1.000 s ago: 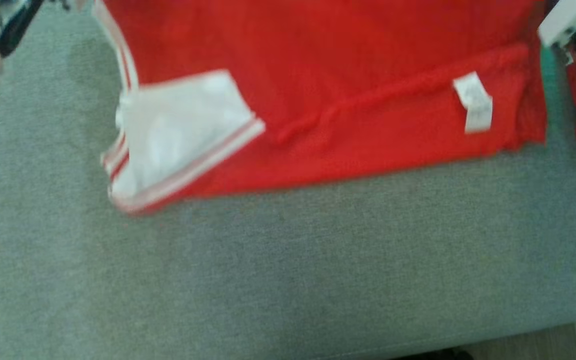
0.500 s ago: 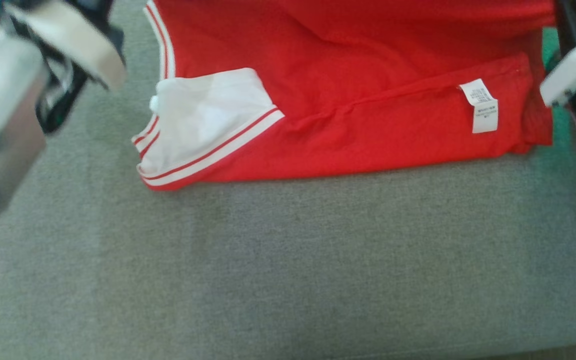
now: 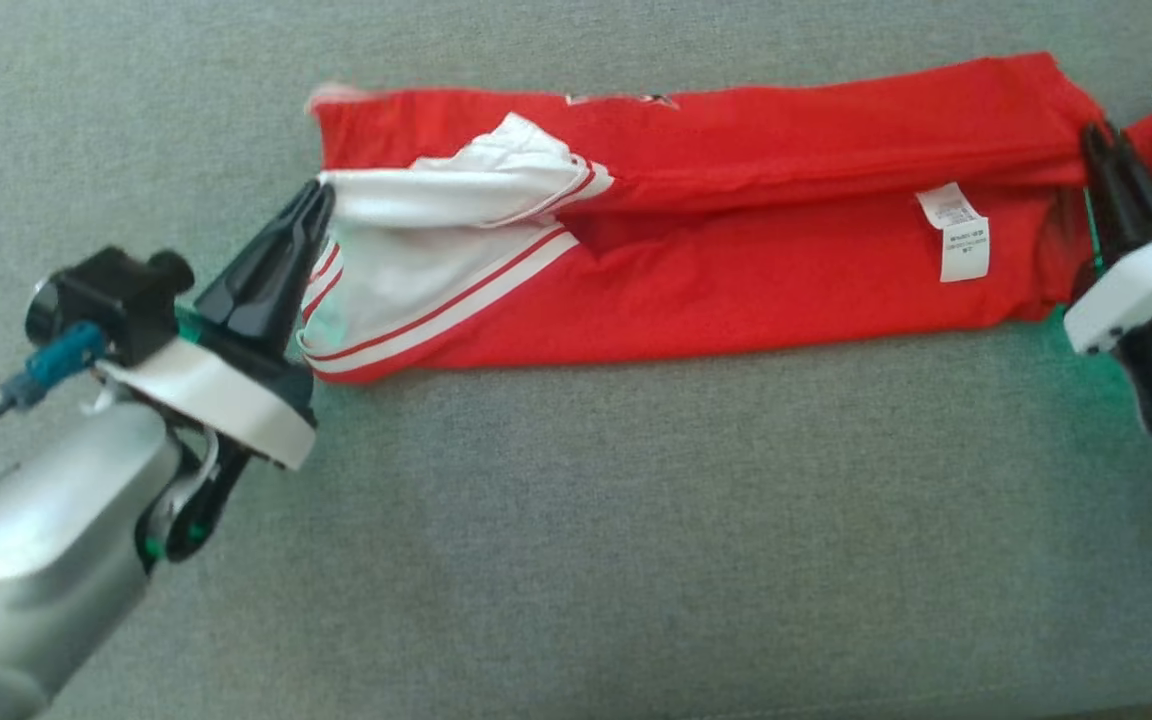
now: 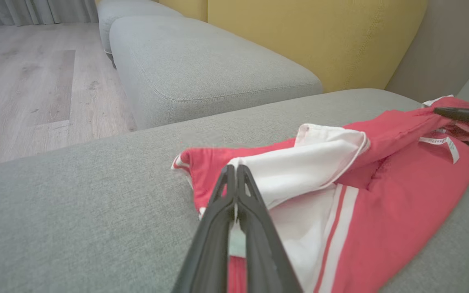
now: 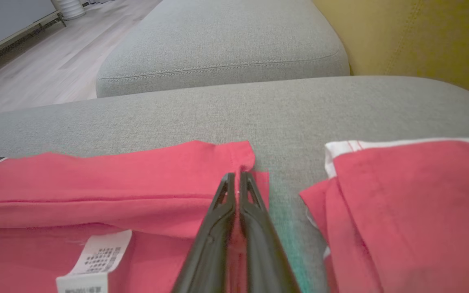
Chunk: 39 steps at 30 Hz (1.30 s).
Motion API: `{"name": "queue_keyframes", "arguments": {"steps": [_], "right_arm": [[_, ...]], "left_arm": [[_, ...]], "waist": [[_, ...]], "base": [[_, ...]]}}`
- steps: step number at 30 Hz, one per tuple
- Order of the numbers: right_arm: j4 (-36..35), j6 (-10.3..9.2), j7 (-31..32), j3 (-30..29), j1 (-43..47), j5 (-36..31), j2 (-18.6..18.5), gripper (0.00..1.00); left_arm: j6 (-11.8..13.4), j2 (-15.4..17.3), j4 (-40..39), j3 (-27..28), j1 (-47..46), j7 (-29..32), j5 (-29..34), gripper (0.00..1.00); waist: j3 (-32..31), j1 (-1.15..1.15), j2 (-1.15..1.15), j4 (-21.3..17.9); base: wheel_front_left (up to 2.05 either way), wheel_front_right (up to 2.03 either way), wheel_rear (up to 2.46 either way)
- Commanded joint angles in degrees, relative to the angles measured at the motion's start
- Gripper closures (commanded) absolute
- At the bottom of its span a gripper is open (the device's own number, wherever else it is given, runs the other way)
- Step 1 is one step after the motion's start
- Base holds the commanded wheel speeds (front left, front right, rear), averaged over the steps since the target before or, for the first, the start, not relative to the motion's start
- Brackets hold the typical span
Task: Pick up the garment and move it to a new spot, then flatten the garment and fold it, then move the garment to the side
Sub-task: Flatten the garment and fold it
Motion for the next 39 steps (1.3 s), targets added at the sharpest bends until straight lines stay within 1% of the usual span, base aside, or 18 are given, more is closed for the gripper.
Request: {"name": "queue_keyframes", "arguments": {"steps": [1, 2, 3, 4, 5, 6, 7, 10, 15, 17, 20, 23, 24, 26, 27, 30, 34, 39], "right_arm": [[-2.52, -0.05, 0.13, -0.53, 1.67, -0.51, -0.34, 1.00], [-3.12, -0.05, 0.32, -1.12, 2.54, -0.61, 0.05, 1.00], [-3.67, -0.05, 0.54, -1.68, 3.35, -0.74, 0.45, 0.87], [-4.12, -0.05, 0.62, -2.42, 4.08, -0.98, 0.85, 0.15], [-4.50, -0.05, 0.35, -3.43, 4.70, -1.37, 1.30, 0.00], [-4.92, -0.05, 0.00, -4.41, 5.37, -1.77, 1.82, 0.00], [-5.38, -0.05, -0.33, -5.41, 6.15, -2.13, 2.44, 0.00], [-7.51, -0.05, -1.53, -8.36, 9.23, -3.31, 4.68, 0.00], [-11.67, -0.05, -3.54, -12.50, 15.87, -6.00, 10.44, 0.00], [-13.07, -0.05, -3.66, -13.48, 18.46, -6.94, 13.06, 0.00], [-14.15, -0.05, -3.67, -14.96, 21.74, -8.16, 16.22, 0.00], [-14.34, -0.05, -3.70, -16.28, 24.22, -9.27, 18.19, 0.00], [-14.49, -0.05, -3.51, -16.97, 25.45, -9.74, 19.07, 0.00], [-14.68, -0.05, -3.31, -17.92, 26.20, -10.14, 19.64, 0.00], [-14.68, -0.05, -3.31, -17.92, 26.20, -10.14, 19.64, 0.00], [-15.02, -0.05, -2.93, -19.88, 26.07, -10.68, 20.19, 0.00], [-14.84, -0.05, -1.88, -23.65, 23.60, -11.78, 20.55, 0.00], [-12.93, -0.05, 1.13, -28.50, 17.52, -14.37, 20.62, 0.00]], "left_arm": [[0.94, 3.09, -2.27, 3.92, -0.45, -0.36, 0.17, 1.00], [1.38, 3.09, -3.17, 4.40, 0.86, -0.36, 0.07, 1.00], [1.83, 2.98, -3.82, 5.00, 2.09, -0.36, -0.10, 1.00], [2.14, 2.75, -4.22, 5.53, 3.25, -0.36, -0.24, 1.00], [2.35, 2.49, -4.38, 5.89, 4.30, -0.36, -0.21, 0.83], [2.74, 2.18, -4.30, 6.21, 5.17, -0.36, 0.05, 0.36], [3.21, 1.74, -4.16, 6.63, 5.89, -0.36, 0.54, 0.00], [4.88, -0.44, -4.84, 9.93, 8.44, -0.37, 2.78, 0.00], [10.64, -5.24, -8.83, 18.84, 16.91, -0.37, 13.31, 0.00], [13.12, -7.48, -10.57, 22.07, 21.30, -0.37, 17.67, 0.00], [15.98, -11.08, -12.42, 25.67, 27.53, -0.37, 23.23, 0.00], [17.63, -14.61, -13.53, 28.06, 32.56, -0.37, 27.64, 0.00], [18.38, -16.77, -14.17, 29.22, 35.49, -0.37, 29.97, 0.00], [18.51, -18.56, -14.79, 29.77, 37.93, -0.37, 31.97, 0.00], [18.51, -18.56, -14.79, 29.77, 37.93, -0.37, 31.97, 0.00], [18.24, -20.83, -15.67, 30.17, 40.43, -0.37, 34.52, 0.00], [17.03, -23.27, -16.23, 30.78, 42.05, -0.37, 36.78, 0.00], [14.91, -25.32, -15.96, 31.84, 41.89, -0.37, 38.86, 0.00]], "waist": [[-0.12, 0.01, 0.00, -0.07], [-0.23, 0.01, 0.00, -0.11], [-0.36, 0.01, 0.00, -0.15], [-0.52, 0.01, 0.00, -0.18], [-0.74, 0.01, 0.00, -0.24], [-0.98, 0.01, 0.00, -0.27], [-1.31, 0.01, 0.00, -0.30], [-2.56, 0.01, 0.00, -0.69], [-5.27, 0.01, 0.00, -2.20], [-6.41, 0.01, 0.00, -2.82], [-8.11, 0.01, 0.00, -3.19], [-9.85, 0.01, 0.00, -2.93], [-10.92, 0.01, 0.00, -2.45], [-11.66, 0.01, 0.00, -1.65], [-11.66, 0.01, 0.00, -1.65], [-11.98, 0.01, 0.00, -0.10], [-11.43, 0.01, 0.00, 2.26], [-9.47, 0.01, 0.00, 4.80]], "base": [[0.00, 0.00, 0.00], [0.00, 0.00, 0.00], [0.00, 0.00, 0.00], [0.00, 0.00, 0.00], [0.00, 0.00, 0.00], [0.00, 0.00, 0.00], [0.00, 0.00, 0.00], [0.00, 0.00, 0.00], [0.00, 0.00, 0.00], [0.00, 0.00, 0.00], [0.00, 0.00, 0.00], [0.00, 0.00, 0.00], [0.00, 0.00, 0.00], [0.00, 0.00, 0.00], [0.00, 0.00, 0.00], [0.00, 0.00, 0.00], [0.00, 0.00, 0.00], [0.00, 0.00, 0.00]]}}
